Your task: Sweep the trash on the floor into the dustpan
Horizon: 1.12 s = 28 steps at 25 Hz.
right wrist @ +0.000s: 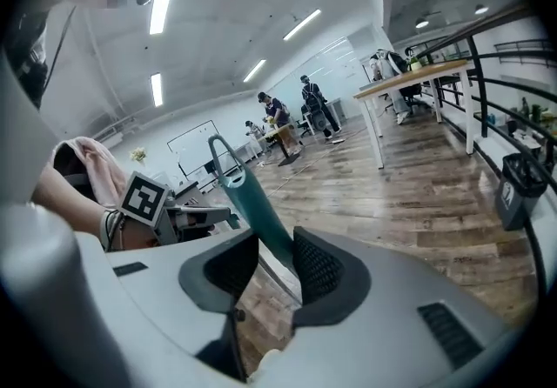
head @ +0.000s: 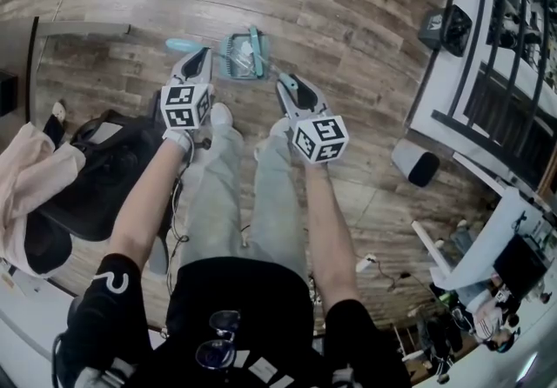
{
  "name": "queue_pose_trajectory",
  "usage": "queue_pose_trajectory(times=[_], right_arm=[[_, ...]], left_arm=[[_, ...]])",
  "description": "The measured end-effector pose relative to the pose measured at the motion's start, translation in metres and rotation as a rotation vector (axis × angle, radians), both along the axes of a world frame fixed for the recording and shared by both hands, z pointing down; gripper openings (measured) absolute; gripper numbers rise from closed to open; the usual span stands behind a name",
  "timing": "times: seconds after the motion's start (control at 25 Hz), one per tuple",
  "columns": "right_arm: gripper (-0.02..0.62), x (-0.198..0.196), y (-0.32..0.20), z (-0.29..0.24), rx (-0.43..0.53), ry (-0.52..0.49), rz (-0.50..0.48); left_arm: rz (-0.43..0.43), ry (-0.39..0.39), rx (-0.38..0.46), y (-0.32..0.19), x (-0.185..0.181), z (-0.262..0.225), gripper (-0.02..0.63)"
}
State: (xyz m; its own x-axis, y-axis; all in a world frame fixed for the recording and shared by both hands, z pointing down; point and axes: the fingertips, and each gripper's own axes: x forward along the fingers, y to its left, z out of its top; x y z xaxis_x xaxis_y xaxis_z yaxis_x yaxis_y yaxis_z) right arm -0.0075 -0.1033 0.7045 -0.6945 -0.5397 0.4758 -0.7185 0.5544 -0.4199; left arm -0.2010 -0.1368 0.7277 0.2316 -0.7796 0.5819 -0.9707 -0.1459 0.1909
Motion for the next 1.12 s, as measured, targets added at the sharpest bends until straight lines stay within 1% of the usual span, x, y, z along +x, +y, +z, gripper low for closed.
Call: queue_pose_trajectory(times=[0.24, 0.36, 0.48, 0.52, 0.8, 0.96, 1.12], right_arm=[[0.094, 0.032, -0.01, -0.005, 0.086, 0.133, 0.057], [0.088, 0.049, -0.016, -0.01, 0.114, 0.172, 0.076], [0.084, 0.06, -0.016, -0.014, 0.14, 0.206, 0.081], [0.083, 0.063, -0.016, -0.016, 0.145, 0.215, 0.08], [0.083, 0.082, -0.016, -0.024, 0.15, 0.251, 0.075], [0.081, 0.091, -0.016, -0.04, 0.158, 0.266, 0.064], [0.078, 0.103, -0.014, -0.058, 0.147, 0.284, 0.054]], left_arm=[[0.02, 0.002, 0.0, 0.001, 0.0, -0.001, 0.011], [0.025, 0.008, -0.007, -0.002, 0.0, -0.002, 0.011], [0.034, -0.005, -0.016, -0.001, 0.0, -0.003, 0.011], [0.035, -0.009, -0.014, 0.0, -0.001, -0.004, -0.002], [0.049, -0.02, 0.006, 0.003, 0.004, -0.026, -0.002], [0.054, -0.019, 0.007, 0.009, 0.009, -0.046, -0.002], [0.065, -0.026, 0.006, 0.014, 0.017, -0.073, -0.002]])
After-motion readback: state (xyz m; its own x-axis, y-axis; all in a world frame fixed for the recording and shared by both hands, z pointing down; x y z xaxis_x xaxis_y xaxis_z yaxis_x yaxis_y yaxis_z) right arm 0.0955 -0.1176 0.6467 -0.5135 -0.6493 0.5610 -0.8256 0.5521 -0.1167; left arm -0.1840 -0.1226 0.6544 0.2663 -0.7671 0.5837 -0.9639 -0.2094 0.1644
